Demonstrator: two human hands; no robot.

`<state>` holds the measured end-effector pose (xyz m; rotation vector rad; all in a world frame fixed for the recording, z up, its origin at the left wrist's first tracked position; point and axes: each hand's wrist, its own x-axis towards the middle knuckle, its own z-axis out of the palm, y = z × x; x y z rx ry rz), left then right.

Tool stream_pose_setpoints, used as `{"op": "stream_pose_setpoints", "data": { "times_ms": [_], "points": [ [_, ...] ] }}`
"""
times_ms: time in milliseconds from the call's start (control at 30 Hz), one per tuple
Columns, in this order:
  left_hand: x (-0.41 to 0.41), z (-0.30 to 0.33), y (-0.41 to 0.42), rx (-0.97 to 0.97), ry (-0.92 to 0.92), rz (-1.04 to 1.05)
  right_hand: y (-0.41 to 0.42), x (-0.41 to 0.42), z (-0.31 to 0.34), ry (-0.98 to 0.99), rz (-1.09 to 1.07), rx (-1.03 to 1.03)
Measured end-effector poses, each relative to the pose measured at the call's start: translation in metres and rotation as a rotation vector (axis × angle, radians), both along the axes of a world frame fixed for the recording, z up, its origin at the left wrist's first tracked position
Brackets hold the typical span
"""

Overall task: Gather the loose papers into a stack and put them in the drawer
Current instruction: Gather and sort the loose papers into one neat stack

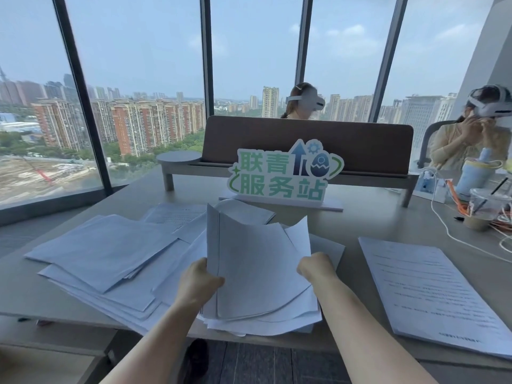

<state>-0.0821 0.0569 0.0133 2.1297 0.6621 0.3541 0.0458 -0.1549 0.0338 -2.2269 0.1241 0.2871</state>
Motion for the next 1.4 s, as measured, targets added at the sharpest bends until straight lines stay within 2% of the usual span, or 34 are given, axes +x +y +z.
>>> {"op": "stream_pose_setpoints", "data": {
  "times_ms": [67, 200, 367, 467, 600, 733, 900, 1100, 1233, 1400],
  "points": [
    [0.001, 0.0, -0.001, -0.029, -0.013, 0.0, 0.002, 0.0, 0.005, 0.084, 0.005, -0.026],
    [0.003, -0.001, -0.003, -0.074, -0.035, -0.012, 0.005, -0.003, -0.007, 0.108, 0.0, -0.009],
    [0.001, 0.0, -0.005, -0.197, -0.115, 0.0, 0.001, -0.011, -0.02, -0.067, 0.072, 0.194],
    [0.0, 0.004, -0.008, -0.267, -0.293, 0.042, -0.001, -0.019, -0.006, -0.199, 0.074, 0.325],
    [-0.001, 0.025, -0.016, -0.281, -0.554, 0.108, -0.005, -0.03, 0.017, -0.416, 0.102, 0.602],
    [0.002, 0.038, -0.016, -0.36, -0.693, 0.101, -0.01, -0.034, 0.031, -0.481, 0.146, 0.78],
    [0.003, 0.03, -0.014, -0.507, -0.701, 0.048, -0.02, -0.032, 0.022, -0.448, 0.237, 0.734],
    [-0.002, 0.022, -0.015, -0.612, -0.64, -0.026, -0.025, -0.037, 0.016, -0.471, 0.165, 0.873],
    [-0.003, 0.02, -0.014, -0.626, -0.601, -0.074, -0.029, -0.038, 0.008, -0.508, 0.148, 0.861],
    [-0.001, 0.022, -0.025, -0.558, -0.556, -0.183, -0.026, -0.042, 0.003, -0.449, 0.208, 0.852]
  ]
}}
